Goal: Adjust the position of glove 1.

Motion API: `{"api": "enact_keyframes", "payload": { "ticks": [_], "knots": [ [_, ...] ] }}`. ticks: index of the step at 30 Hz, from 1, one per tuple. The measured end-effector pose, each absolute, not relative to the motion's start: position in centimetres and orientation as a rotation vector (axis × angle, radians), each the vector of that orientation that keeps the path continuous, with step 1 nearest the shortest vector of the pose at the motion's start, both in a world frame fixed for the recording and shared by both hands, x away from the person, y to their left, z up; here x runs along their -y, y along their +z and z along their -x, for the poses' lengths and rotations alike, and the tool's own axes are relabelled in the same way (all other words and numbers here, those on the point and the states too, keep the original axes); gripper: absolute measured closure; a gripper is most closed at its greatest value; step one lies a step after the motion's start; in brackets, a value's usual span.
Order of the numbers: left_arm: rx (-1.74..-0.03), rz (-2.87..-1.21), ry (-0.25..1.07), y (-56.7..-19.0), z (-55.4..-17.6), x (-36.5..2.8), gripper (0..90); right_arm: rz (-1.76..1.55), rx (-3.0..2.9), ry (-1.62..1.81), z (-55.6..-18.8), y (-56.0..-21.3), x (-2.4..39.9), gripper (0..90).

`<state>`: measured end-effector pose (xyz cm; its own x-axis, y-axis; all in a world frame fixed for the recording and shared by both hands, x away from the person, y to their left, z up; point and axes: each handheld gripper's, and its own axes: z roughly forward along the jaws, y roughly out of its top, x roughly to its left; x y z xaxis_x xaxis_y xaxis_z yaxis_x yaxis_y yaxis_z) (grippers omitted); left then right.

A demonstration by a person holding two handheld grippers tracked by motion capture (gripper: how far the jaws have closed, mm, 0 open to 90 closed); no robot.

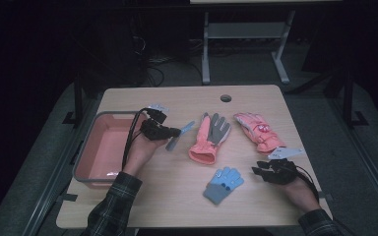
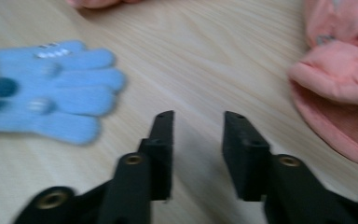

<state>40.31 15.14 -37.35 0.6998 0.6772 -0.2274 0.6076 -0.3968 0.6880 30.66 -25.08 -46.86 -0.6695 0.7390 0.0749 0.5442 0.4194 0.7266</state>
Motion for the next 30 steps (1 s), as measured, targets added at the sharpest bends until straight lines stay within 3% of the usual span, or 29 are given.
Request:
{"api": "enact_keyframes", "payload": {
  "ticks": [3,30],
  "knots": [
    [-0.971,-2.104,0.093,-37.3,-40.0,-15.2,86.7,-1.076,-2.459,1.129,-30.2,-46.3,24.5,89.8],
    [-0.879,-2.106,-0.034,-37.7,-36.6,-15.2,86.9,-0.784,-2.748,1.187,-27.9,-46.7,16.4,89.9]
  ]
}}
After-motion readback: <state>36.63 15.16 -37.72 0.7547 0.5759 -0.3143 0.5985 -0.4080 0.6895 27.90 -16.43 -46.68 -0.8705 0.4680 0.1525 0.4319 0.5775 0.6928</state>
